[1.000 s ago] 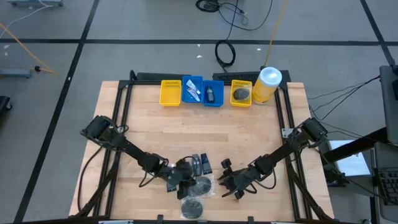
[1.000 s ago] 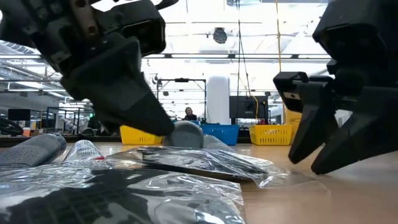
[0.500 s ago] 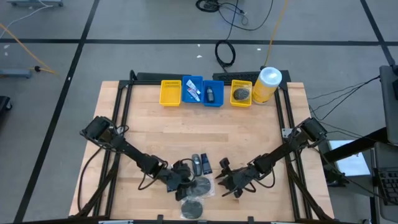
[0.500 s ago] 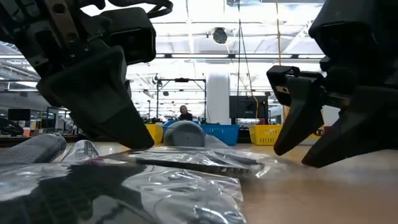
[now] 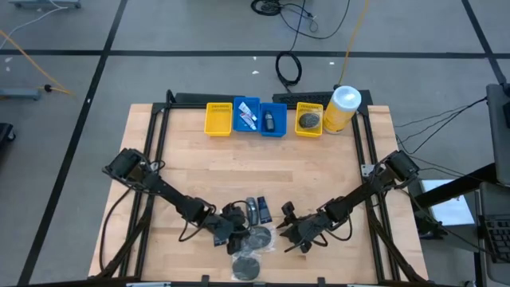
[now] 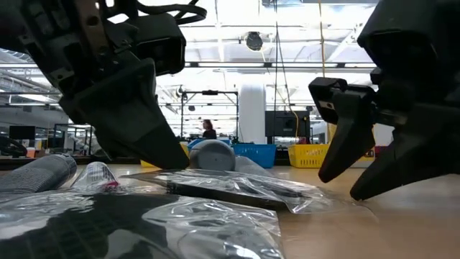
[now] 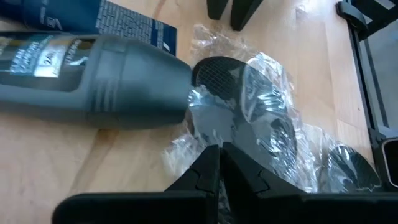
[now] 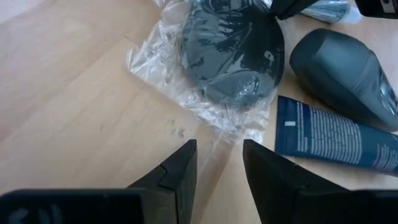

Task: Pick & Place Travel size toiletries
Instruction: Put the black hairbrush into the right yellow bin

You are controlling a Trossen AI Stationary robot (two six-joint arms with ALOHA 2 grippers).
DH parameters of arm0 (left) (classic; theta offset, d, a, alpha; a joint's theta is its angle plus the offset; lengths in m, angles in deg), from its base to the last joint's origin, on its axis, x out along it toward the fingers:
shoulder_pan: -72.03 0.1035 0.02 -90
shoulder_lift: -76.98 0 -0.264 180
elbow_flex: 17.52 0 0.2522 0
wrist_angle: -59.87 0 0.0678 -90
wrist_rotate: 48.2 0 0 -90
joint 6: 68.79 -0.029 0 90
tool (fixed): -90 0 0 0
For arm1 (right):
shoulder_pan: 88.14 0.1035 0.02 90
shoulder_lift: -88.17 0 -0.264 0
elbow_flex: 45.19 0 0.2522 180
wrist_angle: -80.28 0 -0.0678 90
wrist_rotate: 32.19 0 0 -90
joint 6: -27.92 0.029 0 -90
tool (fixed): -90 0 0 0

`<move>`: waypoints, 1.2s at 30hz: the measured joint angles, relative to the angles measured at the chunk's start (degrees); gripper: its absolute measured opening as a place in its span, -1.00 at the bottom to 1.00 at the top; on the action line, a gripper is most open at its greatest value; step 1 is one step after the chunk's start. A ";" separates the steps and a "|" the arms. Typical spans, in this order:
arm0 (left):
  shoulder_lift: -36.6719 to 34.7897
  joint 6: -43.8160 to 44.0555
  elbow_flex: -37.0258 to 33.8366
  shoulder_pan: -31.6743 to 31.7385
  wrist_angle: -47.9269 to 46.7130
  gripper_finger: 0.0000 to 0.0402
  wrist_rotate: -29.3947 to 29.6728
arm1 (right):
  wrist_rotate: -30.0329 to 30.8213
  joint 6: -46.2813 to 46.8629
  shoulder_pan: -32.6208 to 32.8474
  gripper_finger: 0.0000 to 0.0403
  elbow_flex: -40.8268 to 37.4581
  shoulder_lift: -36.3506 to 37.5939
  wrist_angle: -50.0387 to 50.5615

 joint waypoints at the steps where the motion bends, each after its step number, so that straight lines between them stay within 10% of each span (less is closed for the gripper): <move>1: 0.02 0.02 0.00 0.20 -0.05 -0.90 -0.07 | -0.02 0.19 0.00 -0.37 0.00 0.01 0.04; 36: 5.90 0.85 0.09 1.66 7.72 -0.90 -3.37 | -0.23 -2.95 -0.93 -0.37 -0.02 -0.03 -10.30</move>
